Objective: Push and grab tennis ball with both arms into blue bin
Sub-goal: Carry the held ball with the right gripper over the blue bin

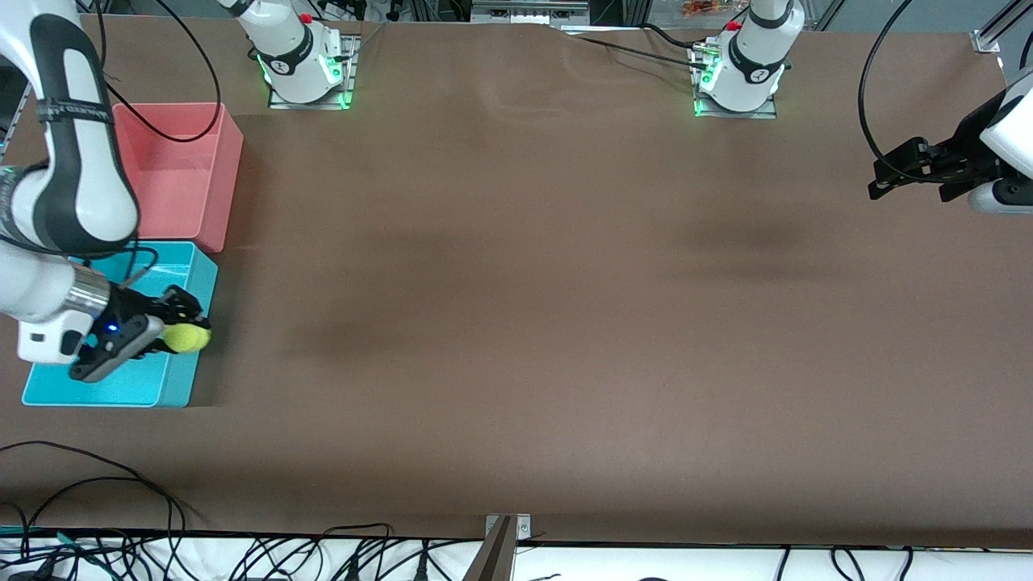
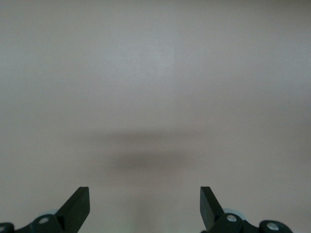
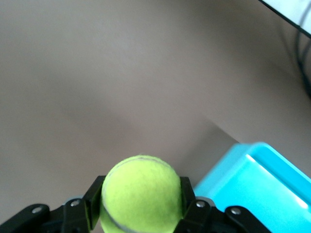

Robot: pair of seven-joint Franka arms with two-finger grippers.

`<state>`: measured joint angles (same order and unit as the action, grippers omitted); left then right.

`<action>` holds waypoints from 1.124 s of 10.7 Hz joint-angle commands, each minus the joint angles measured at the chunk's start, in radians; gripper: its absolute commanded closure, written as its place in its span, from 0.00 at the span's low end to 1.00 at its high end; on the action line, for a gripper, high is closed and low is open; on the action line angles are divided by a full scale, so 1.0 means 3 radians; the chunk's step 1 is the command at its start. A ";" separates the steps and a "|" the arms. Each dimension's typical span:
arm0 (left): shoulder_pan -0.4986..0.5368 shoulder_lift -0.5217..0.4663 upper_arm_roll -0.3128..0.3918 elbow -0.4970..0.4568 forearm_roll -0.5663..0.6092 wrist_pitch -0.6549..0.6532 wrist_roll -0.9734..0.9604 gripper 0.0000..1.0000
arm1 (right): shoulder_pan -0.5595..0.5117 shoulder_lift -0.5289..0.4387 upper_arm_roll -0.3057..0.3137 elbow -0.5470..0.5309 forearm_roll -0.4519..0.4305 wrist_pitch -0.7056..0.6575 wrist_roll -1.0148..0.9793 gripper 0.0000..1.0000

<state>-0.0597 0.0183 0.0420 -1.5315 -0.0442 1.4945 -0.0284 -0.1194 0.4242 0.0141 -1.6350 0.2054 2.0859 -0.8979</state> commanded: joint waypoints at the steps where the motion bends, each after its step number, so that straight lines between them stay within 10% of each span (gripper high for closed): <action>1: -0.0016 0.0041 -0.0002 0.0114 0.0076 -0.0083 0.0023 0.00 | -0.0342 -0.0274 0.0009 -0.0378 -0.0138 -0.0004 -0.0650 0.65; 12: -0.0021 0.0041 -0.0079 0.0115 0.0086 -0.0083 0.0023 0.00 | -0.0650 -0.0003 -0.0221 -0.0977 -0.0132 0.0455 -0.1787 0.64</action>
<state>-0.0617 0.0185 0.0255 -1.5309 -0.0441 1.4927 -0.0284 -0.3077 0.3980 -0.0569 -1.9061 0.1761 2.1777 -1.3829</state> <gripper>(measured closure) 0.000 0.348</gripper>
